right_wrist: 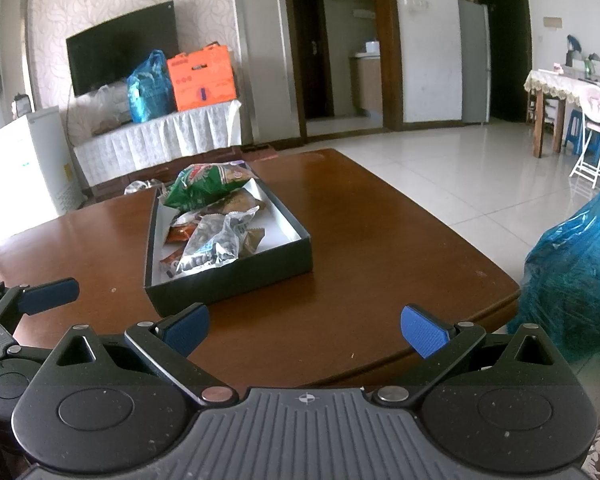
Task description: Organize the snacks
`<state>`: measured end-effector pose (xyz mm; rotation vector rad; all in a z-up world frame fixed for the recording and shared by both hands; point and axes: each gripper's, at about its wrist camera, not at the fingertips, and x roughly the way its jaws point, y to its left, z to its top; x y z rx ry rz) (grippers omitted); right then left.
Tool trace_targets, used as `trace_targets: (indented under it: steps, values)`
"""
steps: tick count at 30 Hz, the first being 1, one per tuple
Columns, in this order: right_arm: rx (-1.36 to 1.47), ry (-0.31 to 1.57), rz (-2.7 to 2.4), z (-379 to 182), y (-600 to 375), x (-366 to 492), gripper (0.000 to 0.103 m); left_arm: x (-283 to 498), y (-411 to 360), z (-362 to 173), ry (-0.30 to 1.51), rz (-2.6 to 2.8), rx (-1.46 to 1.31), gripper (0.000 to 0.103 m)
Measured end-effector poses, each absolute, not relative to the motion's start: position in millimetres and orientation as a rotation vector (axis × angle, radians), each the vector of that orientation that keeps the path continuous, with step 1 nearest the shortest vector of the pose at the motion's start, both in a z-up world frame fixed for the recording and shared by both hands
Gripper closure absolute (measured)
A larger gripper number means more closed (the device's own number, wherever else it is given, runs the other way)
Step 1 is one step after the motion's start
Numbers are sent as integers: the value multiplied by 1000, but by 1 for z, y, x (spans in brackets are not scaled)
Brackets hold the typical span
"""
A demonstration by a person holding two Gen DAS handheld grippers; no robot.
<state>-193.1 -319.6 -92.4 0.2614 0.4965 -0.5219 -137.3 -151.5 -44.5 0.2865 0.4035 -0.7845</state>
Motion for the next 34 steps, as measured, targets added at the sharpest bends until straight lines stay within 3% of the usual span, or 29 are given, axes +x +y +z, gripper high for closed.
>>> trace_targets:
  steps: [34]
  values:
    - [264, 501, -521, -94, -317, -191, 0, -138, -147, -45, 381, -780, 293, 2]
